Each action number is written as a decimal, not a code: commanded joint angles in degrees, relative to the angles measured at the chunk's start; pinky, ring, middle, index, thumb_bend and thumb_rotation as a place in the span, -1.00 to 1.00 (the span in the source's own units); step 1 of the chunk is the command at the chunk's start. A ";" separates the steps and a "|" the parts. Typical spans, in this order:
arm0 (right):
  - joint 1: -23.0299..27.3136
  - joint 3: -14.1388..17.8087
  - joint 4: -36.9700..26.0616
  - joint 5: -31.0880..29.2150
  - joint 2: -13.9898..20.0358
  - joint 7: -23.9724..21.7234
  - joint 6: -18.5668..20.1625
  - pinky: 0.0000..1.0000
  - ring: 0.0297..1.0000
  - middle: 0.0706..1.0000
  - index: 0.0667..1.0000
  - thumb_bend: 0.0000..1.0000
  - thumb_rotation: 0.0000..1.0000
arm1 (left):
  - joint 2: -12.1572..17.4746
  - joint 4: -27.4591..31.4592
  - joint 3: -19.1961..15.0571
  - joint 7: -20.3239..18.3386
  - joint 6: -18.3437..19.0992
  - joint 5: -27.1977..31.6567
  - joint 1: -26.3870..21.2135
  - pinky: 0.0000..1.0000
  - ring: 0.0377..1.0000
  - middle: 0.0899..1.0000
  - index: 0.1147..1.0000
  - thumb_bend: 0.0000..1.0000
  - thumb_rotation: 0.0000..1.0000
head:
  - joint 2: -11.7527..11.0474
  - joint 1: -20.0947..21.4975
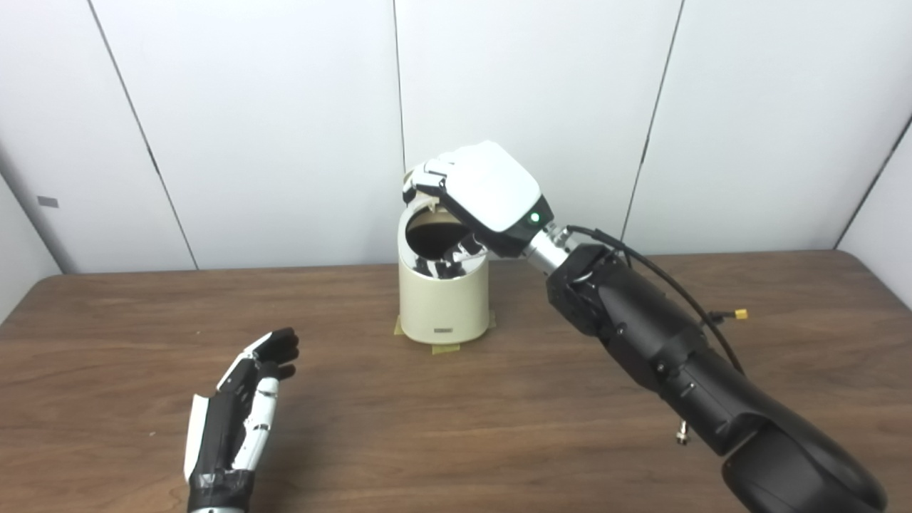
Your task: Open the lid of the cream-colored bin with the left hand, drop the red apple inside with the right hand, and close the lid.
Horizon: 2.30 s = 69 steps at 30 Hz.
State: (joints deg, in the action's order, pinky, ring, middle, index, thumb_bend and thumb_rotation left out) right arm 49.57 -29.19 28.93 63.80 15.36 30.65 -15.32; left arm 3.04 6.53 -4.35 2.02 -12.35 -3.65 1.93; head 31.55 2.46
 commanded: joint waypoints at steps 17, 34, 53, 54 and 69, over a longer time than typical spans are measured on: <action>-24.71 16.91 -32.17 -31.56 -6.18 -14.97 5.87 -0.11 0.10 0.19 -0.09 -0.02 -0.74 | 0.23 -0.17 0.29 0.04 -1.59 0.16 -0.64 0.55 0.57 0.56 0.52 -0.58 0.43 | -0.37 0.22; -42.18 22.60 -30.99 -40.30 -10.07 -17.22 2.80 0.03 0.25 0.29 0.29 -0.52 -0.40 | 1.68 -0.39 0.24 -0.57 -1.03 -0.56 -1.61 0.49 0.56 0.54 0.49 -0.48 0.46 | -0.89 -0.34; -41.42 22.73 -27.11 -41.79 -9.33 -20.53 2.52 0.23 0.45 0.47 0.44 -0.65 -0.24 | 9.92 5.67 4.32 -3.64 16.46 -17.56 -28.25 0.75 0.80 0.75 0.71 0.16 1.00 | -1.13 -0.50; -41.38 22.75 -26.88 -41.51 -9.32 -20.39 2.32 0.21 0.43 0.46 0.44 -0.64 -0.27 | 9.67 6.07 5.06 -3.75 18.78 -19.79 -30.30 0.86 0.87 0.79 0.75 0.24 1.00 | -1.09 -0.49; -41.09 22.17 -24.98 -38.81 -9.30 -19.41 1.32 0.15 0.37 0.43 0.42 -0.56 -0.23 | 9.71 3.32 21.11 -13.49 33.39 -48.91 -48.40 1.00 1.00 0.85 0.83 0.71 1.00 | -1.04 -0.09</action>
State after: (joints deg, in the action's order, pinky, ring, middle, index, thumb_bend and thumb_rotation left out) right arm 7.45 -7.02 2.96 24.11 5.53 10.53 -11.73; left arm 12.30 9.65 16.09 -10.38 21.02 -50.02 -42.75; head 30.50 2.37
